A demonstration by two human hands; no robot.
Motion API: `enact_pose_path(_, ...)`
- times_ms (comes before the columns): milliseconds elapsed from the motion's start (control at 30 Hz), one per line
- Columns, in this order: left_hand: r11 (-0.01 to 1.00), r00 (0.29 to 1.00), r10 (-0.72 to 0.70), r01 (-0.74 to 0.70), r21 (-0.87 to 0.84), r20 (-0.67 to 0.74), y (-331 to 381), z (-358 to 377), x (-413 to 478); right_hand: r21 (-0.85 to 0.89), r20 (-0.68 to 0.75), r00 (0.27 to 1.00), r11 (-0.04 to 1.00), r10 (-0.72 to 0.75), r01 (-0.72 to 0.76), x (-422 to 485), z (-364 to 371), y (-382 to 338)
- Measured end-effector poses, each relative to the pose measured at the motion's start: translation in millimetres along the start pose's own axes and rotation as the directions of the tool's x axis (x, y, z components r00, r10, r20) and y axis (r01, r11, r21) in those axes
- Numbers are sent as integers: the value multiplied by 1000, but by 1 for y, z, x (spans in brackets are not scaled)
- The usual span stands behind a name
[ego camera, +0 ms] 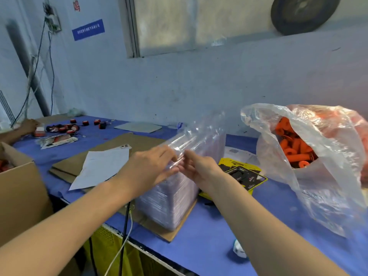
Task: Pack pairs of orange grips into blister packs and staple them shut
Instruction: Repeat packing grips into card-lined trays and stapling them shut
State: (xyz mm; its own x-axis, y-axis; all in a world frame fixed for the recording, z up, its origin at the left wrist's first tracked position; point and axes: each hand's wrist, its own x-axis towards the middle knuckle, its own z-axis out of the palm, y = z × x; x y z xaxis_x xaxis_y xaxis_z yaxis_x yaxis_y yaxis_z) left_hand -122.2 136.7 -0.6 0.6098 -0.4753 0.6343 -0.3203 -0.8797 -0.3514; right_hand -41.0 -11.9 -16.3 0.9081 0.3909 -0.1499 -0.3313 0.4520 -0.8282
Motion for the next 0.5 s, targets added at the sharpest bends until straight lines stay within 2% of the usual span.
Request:
enact_pose_path(100,984,979,-123,141,-109,161,8,9,-8,6,-11,1000,1000,27,-27,1,-10,12)
enact_pose_path(233,906,931,-221,306,-294,290,10,12,-5,-16,-17,1000,1000,11,-11,3,-13,13)
enact_pose_path(367,851,900,-153,329,-409,407,-1,7,-1,-24,-25,1000,1000,-3,3,7,-14,15)
enact_pose_path(500,869,886,-87,291,-401,456,-11,1,1,52,15,999,998,-39,38,5,-12,21)
